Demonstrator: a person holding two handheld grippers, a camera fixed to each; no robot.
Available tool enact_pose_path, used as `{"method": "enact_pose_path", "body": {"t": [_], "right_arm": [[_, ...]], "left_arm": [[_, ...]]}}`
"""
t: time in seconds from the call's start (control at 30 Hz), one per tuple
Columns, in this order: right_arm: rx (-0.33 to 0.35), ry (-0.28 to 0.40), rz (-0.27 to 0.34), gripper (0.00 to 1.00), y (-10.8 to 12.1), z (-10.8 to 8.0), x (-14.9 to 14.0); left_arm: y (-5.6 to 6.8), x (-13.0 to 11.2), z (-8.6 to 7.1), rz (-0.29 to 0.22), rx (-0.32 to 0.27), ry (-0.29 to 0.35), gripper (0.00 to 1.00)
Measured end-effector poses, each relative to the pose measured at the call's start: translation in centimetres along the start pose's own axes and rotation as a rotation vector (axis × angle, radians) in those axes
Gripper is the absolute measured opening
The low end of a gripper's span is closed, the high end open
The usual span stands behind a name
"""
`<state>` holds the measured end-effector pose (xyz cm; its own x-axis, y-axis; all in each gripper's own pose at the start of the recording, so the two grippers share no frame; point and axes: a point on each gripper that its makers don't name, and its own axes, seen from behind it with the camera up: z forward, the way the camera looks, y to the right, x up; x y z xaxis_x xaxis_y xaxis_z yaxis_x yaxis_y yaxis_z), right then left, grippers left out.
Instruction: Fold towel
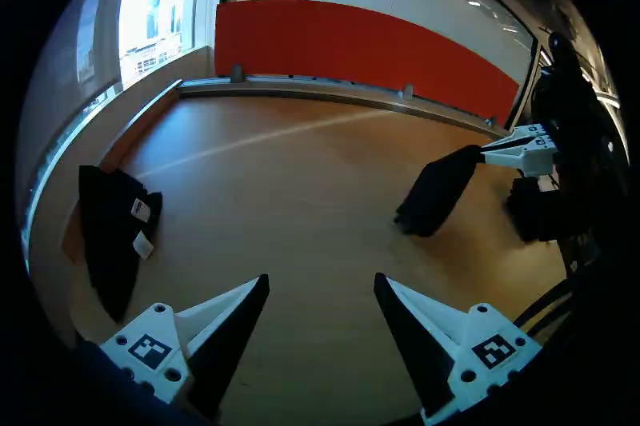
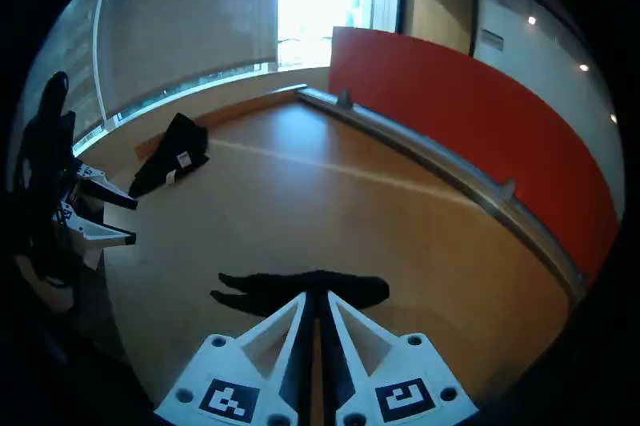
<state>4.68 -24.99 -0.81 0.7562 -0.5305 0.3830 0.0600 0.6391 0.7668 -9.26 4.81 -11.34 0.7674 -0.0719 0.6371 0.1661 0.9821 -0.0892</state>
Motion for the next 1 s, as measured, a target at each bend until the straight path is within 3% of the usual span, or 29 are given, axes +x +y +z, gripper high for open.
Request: {"method": "enact_pose_path", "body": {"t": [0.17, 0.4, 1.0], "right_arm": [[-0.032, 0.024, 0.005, 0.04, 2.2, -2.2, 1.4], [-0.084, 0.037, 0.035, 0.04, 6.0, -5.4, 1.2], [-0.238, -0.002, 0.111, 0.04, 19.6, -14.6, -3.8]], "left_arm": [[0.5, 0.9, 0.2, 0.001, -0.008, 0.011, 0.98], [1.5, 1.7, 0.7, 0.014, -0.023, 0.014, 0.97], [6.1, 2.7, 2.8, 0.054, -0.056, -0.006, 0.97]]}}
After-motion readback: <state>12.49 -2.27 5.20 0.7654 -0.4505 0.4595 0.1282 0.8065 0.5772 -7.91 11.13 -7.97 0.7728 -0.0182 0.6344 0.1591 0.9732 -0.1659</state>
